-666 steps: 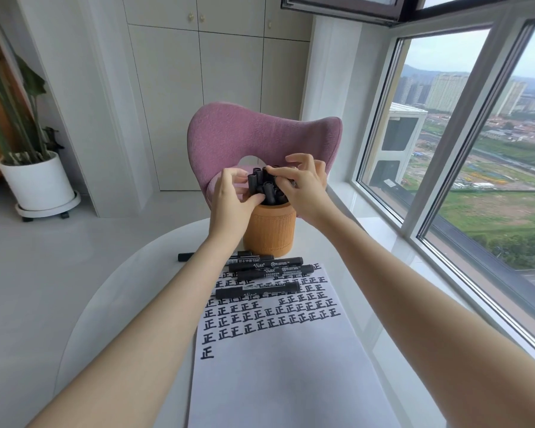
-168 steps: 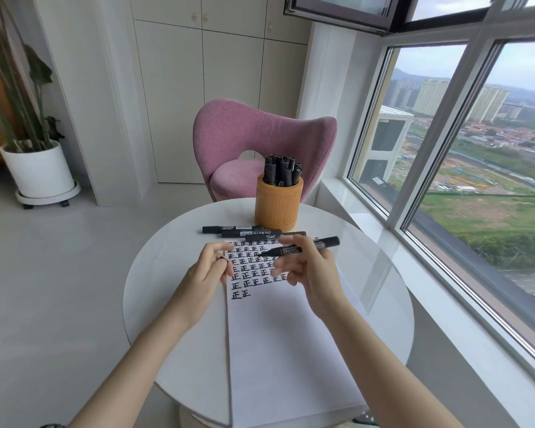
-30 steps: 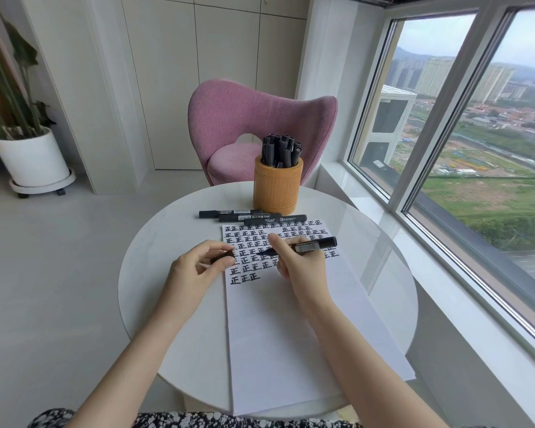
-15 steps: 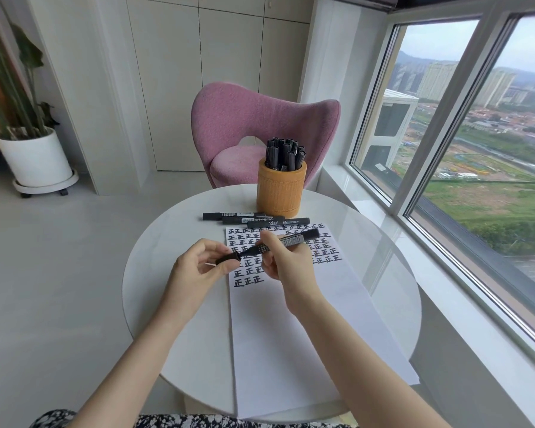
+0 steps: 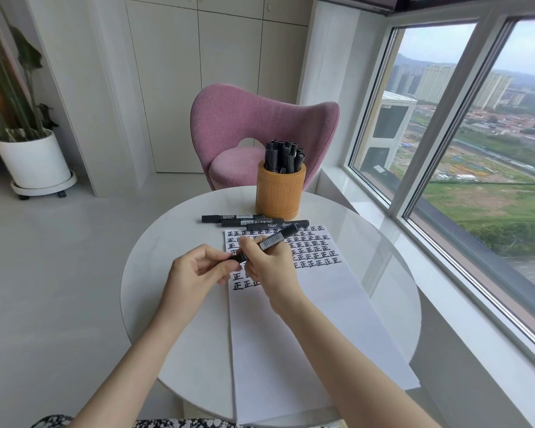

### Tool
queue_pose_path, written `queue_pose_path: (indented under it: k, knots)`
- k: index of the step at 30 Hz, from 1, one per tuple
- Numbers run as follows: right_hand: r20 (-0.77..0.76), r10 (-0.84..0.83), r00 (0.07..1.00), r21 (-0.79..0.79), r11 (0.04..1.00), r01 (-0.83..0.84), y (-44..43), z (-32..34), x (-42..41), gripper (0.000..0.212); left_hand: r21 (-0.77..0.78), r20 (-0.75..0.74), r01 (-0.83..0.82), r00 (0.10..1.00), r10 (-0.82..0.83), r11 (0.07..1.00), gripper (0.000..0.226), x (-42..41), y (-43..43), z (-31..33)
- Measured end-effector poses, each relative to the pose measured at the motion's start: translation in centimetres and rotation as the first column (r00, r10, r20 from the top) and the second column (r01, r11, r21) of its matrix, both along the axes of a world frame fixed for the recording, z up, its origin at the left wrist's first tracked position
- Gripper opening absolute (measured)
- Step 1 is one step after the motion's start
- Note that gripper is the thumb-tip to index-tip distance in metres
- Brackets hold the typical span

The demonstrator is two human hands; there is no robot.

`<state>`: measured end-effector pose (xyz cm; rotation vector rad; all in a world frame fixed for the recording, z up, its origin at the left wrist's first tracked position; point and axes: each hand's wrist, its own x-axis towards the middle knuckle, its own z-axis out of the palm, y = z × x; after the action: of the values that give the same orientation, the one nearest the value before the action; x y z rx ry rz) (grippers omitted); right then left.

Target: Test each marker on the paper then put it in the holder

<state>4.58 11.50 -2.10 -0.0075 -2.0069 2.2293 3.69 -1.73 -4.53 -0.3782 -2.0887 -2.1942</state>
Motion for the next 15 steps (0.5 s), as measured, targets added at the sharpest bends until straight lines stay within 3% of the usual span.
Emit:
queue_pose_path:
  k: [5, 10, 13, 15]
  knots:
    - [0.005, 0.047, 0.999, 0.012, 0.999, -0.047, -0.1, 0.5, 0.2, 0.039, 0.002, 0.004, -0.008, 1.000, 0.008, 1.000, 0.006, 0.0, 0.1, 0.0]
    - [-0.005, 0.106, 0.994, 0.079, 0.991, -0.106, 0.2, 0.8, 0.7, 0.021, -0.013, -0.040, -0.044, 0.998, 0.044, 0.999, 0.001, -0.3, -0.2, 1.0]
    - [-0.067, 0.002, 0.998, 0.177, 0.984, 0.009, 0.9, 1.5, -0.2, 0.021, -0.084, -0.074, 0.009, 0.997, -0.015, 0.996, 0.019, -0.7, 0.2, 2.3]
    - [-0.041, -0.037, 0.998, 0.145, 0.988, 0.043, 1.9, 2.6, -1.3, 0.018, -0.162, -0.098, 0.011, 0.995, -0.028, 0.987, 0.028, -1.3, 0.4, 3.1]
